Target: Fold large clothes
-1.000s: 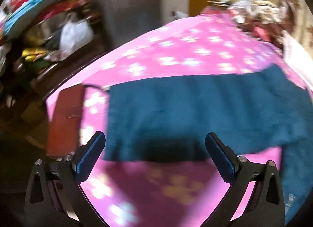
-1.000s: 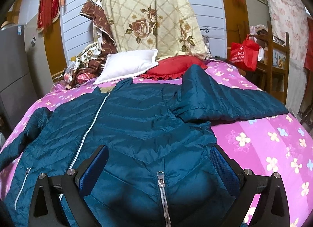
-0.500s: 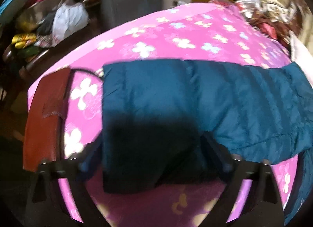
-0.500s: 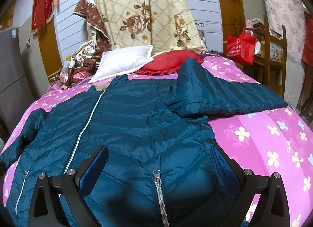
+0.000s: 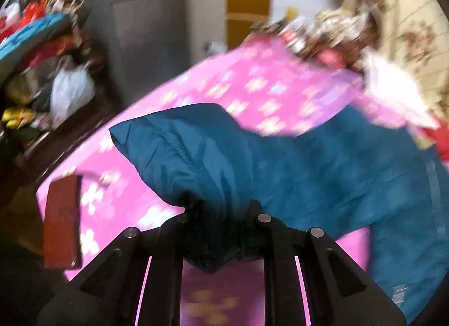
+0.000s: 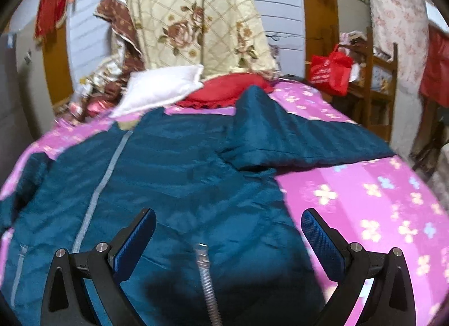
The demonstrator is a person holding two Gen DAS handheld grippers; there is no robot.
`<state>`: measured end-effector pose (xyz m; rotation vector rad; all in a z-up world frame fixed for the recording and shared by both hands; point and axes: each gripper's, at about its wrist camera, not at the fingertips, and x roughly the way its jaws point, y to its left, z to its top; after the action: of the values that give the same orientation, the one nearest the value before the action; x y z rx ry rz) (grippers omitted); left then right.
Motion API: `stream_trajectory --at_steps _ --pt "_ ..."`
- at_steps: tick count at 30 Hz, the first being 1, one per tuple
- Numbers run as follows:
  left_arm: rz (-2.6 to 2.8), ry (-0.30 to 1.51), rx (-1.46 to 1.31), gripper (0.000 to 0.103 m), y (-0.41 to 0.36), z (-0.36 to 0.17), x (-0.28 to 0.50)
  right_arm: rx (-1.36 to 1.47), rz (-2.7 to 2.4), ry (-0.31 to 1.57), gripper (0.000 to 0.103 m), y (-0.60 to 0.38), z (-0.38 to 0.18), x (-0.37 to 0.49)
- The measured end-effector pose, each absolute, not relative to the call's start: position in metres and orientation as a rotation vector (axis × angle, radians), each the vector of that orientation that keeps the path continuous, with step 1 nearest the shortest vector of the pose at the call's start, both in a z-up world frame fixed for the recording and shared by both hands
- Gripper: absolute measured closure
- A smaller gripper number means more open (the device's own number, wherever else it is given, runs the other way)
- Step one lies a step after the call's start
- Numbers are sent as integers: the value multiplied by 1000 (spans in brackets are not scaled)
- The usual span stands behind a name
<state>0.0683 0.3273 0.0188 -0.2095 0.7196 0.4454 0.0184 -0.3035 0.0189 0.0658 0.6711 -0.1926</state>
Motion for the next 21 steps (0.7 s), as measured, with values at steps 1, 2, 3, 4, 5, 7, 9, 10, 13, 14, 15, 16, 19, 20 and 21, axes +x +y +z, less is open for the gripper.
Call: stream_trajectory --at_steps 1,2,3,4,5,7,9,10,13,14,15,16,19,20,21 --pt "401 692 -207 90 315 32 71 65 -198 680 0 -308 18 17" --pt "338 657 -199 90 297 50 72 70 -199 681 0 -312 18 16" --pt "278 623 -182 90 275 67 73 81 -199 691 0 -317 18 14" --pt "230 599 -168 90 256 79 74 92 -200 694 0 -323 18 13" --pt "156 577 -159 90 229 93 75 101 -200 699 0 -326 18 11" --pt "71 554 -146 90 192 107 80 119 -195 714 0 -333 17 9" --pt "-25 541 -150 90 151 116 87 121 -191 735 0 -337 15 8" --pt "-65 543 -162 90 136 118 91 118 -190 746 0 -338 14 8" --pt "-181 562 -181 90 77 116 105 129 -167 763 0 -339 13 6" --pt "-214 567 -178 90 57 116 110 135 -159 763 0 -339 13 5" --pt "-243 573 -173 90 41 113 114 140 -153 762 0 -339 13 6" --pt "-268 580 -169 90 23 111 118 146 -147 763 0 -339 13 5" --pt "-342 614 -173 90 -20 98 133 154 -133 777 0 -338 11 6" --pt "-365 624 -183 90 -33 92 138 153 -132 784 0 -337 9 7" --pt "-389 640 -195 90 -45 86 145 150 -129 794 0 -336 7 8"
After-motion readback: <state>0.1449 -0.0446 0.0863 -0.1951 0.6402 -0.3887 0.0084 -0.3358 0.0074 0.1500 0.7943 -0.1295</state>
